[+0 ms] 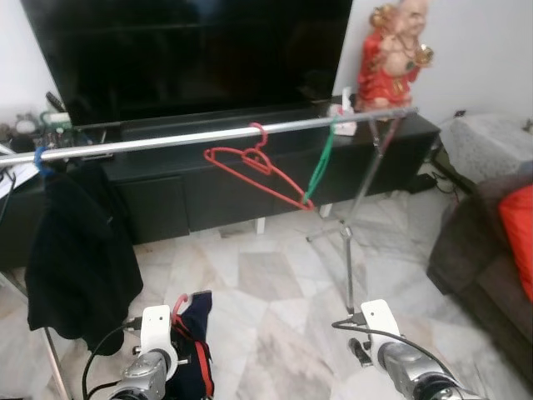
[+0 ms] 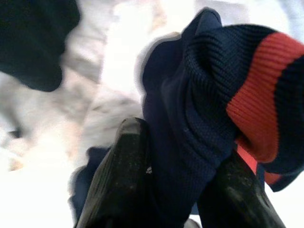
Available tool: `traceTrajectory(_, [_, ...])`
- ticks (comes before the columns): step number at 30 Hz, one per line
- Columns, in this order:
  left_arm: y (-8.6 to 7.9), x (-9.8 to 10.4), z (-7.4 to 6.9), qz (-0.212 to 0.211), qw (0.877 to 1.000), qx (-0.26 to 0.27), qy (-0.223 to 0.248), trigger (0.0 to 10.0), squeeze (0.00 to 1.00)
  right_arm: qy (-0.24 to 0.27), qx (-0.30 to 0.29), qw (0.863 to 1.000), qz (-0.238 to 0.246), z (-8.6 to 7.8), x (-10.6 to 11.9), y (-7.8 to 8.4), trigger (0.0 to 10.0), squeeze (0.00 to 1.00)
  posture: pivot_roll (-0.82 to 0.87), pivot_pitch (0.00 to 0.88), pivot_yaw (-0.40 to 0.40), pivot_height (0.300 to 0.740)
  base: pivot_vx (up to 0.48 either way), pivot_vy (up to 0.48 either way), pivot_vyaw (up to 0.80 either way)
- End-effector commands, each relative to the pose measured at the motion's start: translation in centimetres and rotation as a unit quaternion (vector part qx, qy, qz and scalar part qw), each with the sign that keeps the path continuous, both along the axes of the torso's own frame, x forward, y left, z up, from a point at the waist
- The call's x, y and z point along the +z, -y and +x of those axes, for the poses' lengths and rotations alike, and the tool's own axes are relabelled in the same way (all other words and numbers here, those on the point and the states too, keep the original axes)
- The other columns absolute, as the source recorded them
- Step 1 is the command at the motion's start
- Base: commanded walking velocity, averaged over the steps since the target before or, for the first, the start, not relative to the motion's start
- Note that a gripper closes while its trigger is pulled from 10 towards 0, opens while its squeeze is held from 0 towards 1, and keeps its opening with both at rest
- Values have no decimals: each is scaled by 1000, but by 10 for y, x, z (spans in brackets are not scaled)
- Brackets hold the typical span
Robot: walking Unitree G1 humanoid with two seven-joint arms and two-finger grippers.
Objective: Hang hanger
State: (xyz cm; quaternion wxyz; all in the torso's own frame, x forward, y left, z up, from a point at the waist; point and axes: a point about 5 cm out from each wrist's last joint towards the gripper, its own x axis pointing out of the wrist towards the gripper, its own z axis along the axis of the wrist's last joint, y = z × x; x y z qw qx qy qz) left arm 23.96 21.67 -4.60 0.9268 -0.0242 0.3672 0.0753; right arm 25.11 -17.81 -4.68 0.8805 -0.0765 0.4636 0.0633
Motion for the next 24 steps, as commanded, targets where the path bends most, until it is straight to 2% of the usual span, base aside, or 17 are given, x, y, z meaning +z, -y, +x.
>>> traceTrajectory(1, [7, 4, 7, -1, 1000, -9, 11, 10000, 0, -2, -9, 1000, -16, -2, 0, 15, 10000, 0, 15, 0, -53, 740, 349, 0, 0])
traceTrajectory(24, [7, 3, 7, 0, 1000, -13, 6, 10000, 0, -6, 1, 1000, -16, -3, 0, 14, 10000, 0, 16, 0, -55, 740, 331, 0, 0])
